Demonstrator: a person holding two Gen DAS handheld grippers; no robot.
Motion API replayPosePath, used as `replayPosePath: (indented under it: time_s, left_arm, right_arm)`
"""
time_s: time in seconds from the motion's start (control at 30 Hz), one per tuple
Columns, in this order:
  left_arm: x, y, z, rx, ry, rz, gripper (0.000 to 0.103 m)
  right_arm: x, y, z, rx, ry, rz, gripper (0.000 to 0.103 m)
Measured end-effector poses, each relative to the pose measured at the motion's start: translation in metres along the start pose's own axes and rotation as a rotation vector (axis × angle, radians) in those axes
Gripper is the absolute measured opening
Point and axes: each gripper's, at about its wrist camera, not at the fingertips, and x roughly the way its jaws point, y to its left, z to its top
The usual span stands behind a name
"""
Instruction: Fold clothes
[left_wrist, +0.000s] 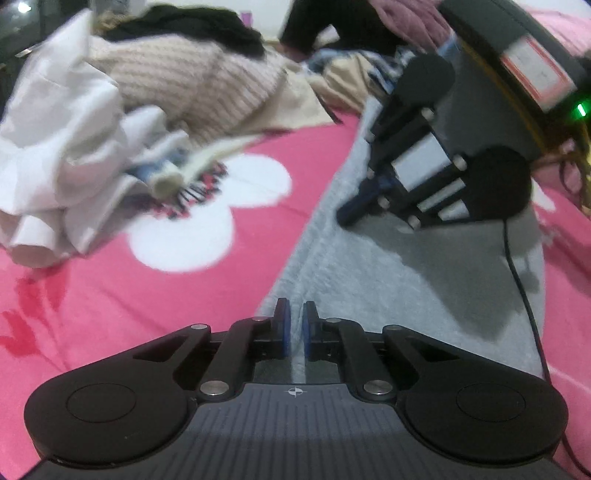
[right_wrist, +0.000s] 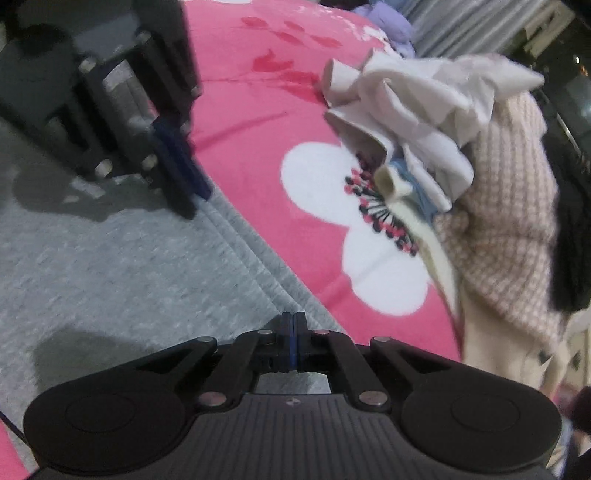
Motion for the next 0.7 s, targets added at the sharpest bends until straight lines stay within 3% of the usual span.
replayPosePath:
  time_s: [0.07,0.13,0.3,0.33,0.37,0.47,0.7]
  left_arm:
    - [0.001,0.001,0.003,0.001,0.004,-0.015,0.024]
    - [0.005,0.001,0.006,0.004,0.005,-0.029,0.031]
    - [0.019,-0.002,0.015,0.024,-0.002,-0.046,0.032]
    - [0.02,-0.003,0.016,0.018,-0.012,-0.041,0.028]
    - [0.02,-0.004,0.017,0.014,-0.027,-0.035,0.016]
    - [0.016,-0.009,0.017,0.006,-0.074,-0.019,0.002]
    - [0.006,0.002,0.026,-0.073,-0.139,0.009,0.001]
  right_arm:
    - [-0.004,-0.002,0.0,0.006,-0.006,0.005,0.003]
    - [-0.009,-0.002,-0.002,0.006,-0.013,-0.015,0.011]
    - [-0.018,0.002,-0.021,0.055,0.002,-0.067,0.015]
    - [-0.018,0.003,-0.027,0.074,0.01,-0.081,0.015]
    - [-0.018,0.003,-0.034,0.096,0.016,-0.096,0.015]
    - [-0.021,0.003,-0.046,0.158,0.006,-0.14,0.015]
    - [-0.023,-0.003,-0.049,0.218,-0.011,-0.22,0.015]
